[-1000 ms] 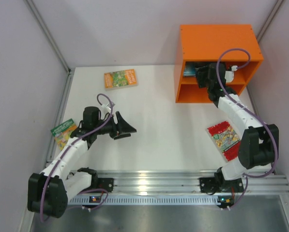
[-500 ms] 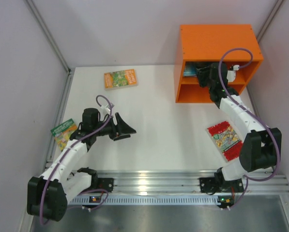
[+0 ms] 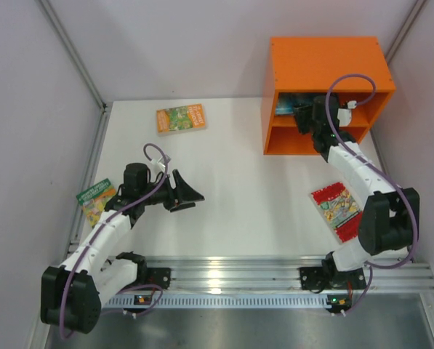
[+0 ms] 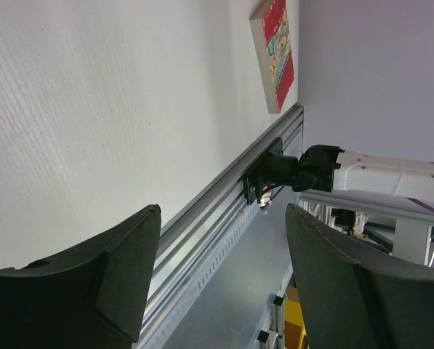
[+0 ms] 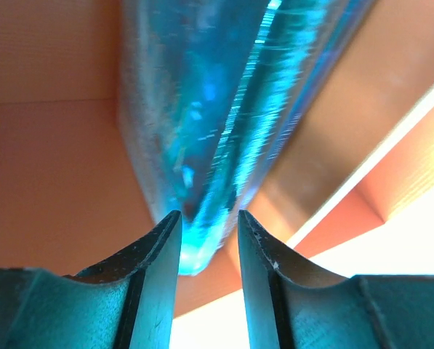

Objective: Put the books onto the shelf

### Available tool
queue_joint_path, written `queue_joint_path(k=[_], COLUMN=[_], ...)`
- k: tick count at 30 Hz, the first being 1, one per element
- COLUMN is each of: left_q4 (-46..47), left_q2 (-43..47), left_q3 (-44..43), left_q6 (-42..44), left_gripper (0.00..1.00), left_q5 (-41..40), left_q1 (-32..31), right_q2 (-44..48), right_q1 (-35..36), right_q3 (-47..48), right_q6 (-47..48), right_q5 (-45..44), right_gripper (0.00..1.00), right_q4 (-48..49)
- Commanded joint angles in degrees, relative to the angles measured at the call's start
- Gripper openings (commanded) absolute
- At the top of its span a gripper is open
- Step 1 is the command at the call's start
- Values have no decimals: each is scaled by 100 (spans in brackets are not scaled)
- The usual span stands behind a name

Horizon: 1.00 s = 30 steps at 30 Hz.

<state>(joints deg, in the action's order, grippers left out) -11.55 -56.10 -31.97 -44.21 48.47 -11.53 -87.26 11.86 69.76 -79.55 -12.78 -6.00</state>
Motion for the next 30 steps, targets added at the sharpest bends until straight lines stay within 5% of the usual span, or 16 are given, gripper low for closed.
queue_joint_path(k=[1, 13, 30], left_q4=[109, 136, 118], left_q2=[38, -33, -24], left_q3=[33, 32, 6], left_q6=[44, 52, 52], left_gripper=[74, 74, 74], left_q5=[-22, -57, -66], left_q1=[-16, -16, -16], right_q2=[-133, -352, -362], right_q1=[10, 9, -34], right_q3=[161, 337, 328], right_q6=[-17, 44, 369], right_q5=[-15, 82, 258], right_gripper=[37, 21, 23], right_q4=[-33, -15, 257])
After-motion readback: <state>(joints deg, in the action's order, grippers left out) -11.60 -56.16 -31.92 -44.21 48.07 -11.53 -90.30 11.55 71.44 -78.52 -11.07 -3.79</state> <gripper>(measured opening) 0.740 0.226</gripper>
